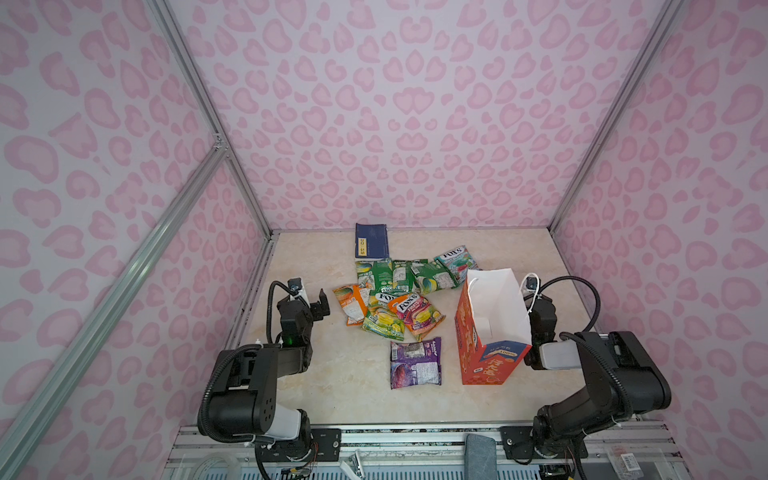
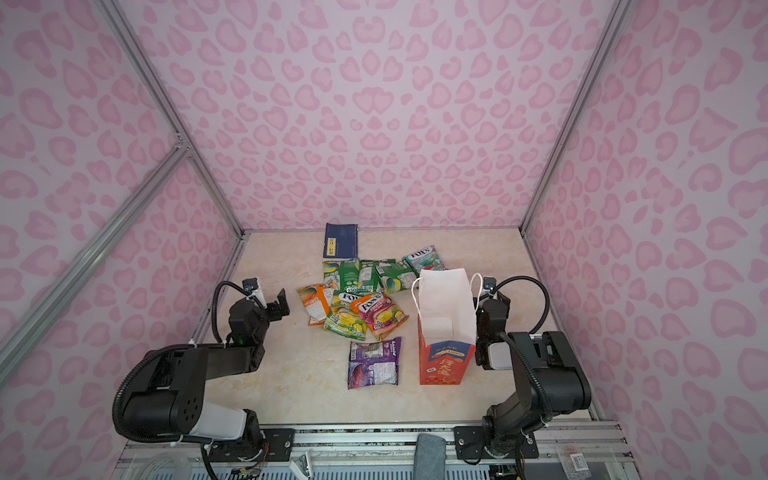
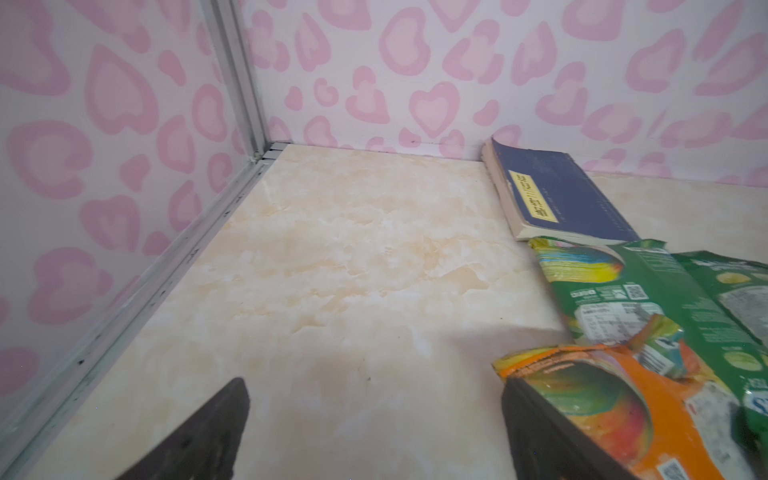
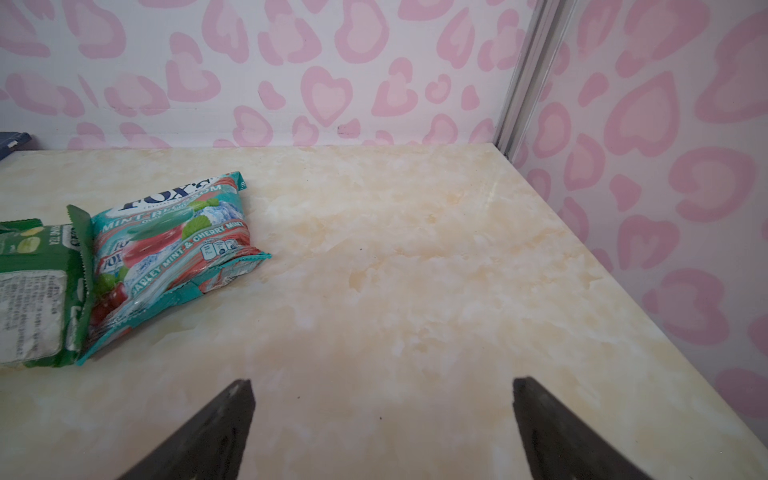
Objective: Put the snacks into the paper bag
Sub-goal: 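Raise both grippers from rest toward the snack pile and paper bag, then grasp the orange snack packet with left gripper while right grips bag rim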
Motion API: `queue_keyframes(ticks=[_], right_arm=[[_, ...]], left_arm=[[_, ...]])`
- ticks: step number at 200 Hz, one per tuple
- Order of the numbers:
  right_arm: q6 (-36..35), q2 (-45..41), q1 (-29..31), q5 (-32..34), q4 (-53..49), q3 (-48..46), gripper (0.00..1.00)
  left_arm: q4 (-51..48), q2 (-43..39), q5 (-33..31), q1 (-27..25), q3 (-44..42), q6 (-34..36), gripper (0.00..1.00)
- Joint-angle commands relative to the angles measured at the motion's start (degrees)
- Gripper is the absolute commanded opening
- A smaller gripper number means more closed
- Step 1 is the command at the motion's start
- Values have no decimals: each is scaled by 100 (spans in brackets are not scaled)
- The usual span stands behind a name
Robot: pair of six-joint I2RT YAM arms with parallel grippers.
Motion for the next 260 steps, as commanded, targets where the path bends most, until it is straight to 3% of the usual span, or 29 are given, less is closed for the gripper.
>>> queue_keyframes(ticks=[1,10,25,33,50,58,66,80,107,135,157,182,214,238,260], right_arm=[[424,-969,82,1178,-1124,265,99],[754,-1561,88,1559,-2021,604,99],[1675,-2369,66,2032,-3581,1227,99],[2171,-2727,4,2116,-4332,1547,99],[3336,-3412,-124,2174,-5406,1920,99],[3919,-3783,-193,2357,-5699,1942,99],[4207,-4200,-381,1997,-5701,1864,99],[3945,-4802,-622,1085,-5552,1817,99],[3640,-4603,-611,687,-8244,3535,99],[3049,-4841,-455,24,-9283,4696,99],[2708,-4379,-327,-580,-10409,5965,99],[2462,-3989,-146,-1167,-11408,6708,99],[2132,-3627,708,-688,-12503,7020,100],[2430,-3677,1968,305,-12772,6709,99],[2736,-3615,2907,782,-12802,6150,99]], left_arm=[[-1052,-931,-1353,-156,359,-336,97],[-2028,-1361,-1737,-187,768,-871,97],[-4347,-1849,-2121,-172,1728,-2488,97],[-5341,-1959,-1979,-178,2245,-3005,97],[-6569,-2080,-1646,-155,2884,-4156,97],[-6998,-2131,-1199,-93,3075,-4498,97],[-7159,-2188,-395,-22,3216,-4337,97],[-7497,-2331,560,16,3451,-3919,97],[-7421,-2941,2221,10,3339,-3578,97],[-7771,-3308,3314,-135,3393,-3074,97],[-8196,-3506,3539,-332,3539,-2647,97],[-8605,-3611,3389,-501,3692,-2315,97],[-8679,-3665,3162,-506,3560,-2148,97],[-8589,-3558,3149,-522,3477,-2129,97],[-8569,-3518,3084,-518,3468,-2078,97]])
